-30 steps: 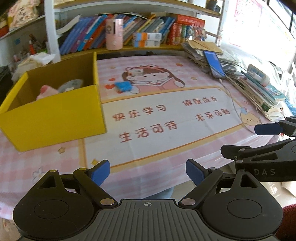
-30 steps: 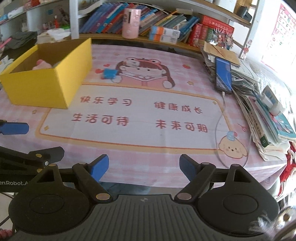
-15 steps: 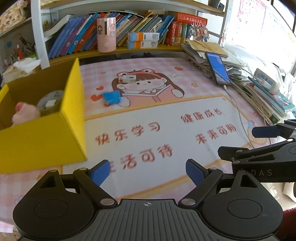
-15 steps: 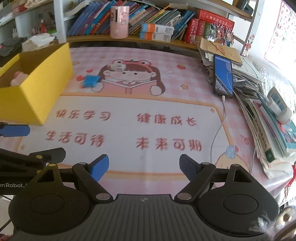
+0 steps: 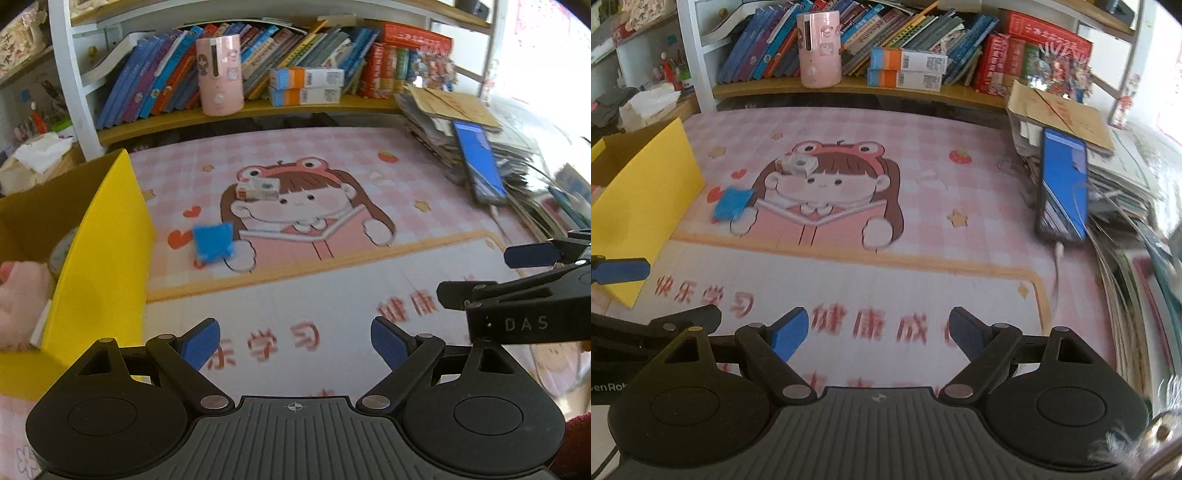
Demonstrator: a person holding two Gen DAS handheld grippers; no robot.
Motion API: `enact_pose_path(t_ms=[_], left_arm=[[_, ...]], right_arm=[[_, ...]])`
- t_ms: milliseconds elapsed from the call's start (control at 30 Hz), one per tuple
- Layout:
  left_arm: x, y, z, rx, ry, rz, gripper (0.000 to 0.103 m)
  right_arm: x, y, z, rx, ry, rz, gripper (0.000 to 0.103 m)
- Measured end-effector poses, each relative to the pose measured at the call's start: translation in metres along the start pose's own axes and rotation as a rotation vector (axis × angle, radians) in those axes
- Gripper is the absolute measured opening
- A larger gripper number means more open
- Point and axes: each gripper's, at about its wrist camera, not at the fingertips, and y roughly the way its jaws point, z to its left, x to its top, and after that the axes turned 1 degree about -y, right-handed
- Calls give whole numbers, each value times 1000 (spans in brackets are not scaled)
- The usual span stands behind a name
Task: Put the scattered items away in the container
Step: 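Move both tools toward the blue foam block and small white box, then grasp the blue foam block with the left tool while the right tool grasps the small white box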
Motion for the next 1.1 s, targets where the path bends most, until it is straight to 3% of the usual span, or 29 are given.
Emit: enact_pose_path(t_ms=[267,533,800,1100], left_arm=[[27,28,-4,121,14,-31,91],[48,68,6,226,-24,-18,90],[59,99,18,282,-93,-1,73],[64,127,43,302,-245,55,58]], right_arm=[[47,41,-10,98,-87,-44,83],[100,88,11,255,-233,-83,81],[129,139,37,325,-339,-78,74],[150,186,56,362,-430,-49,70]])
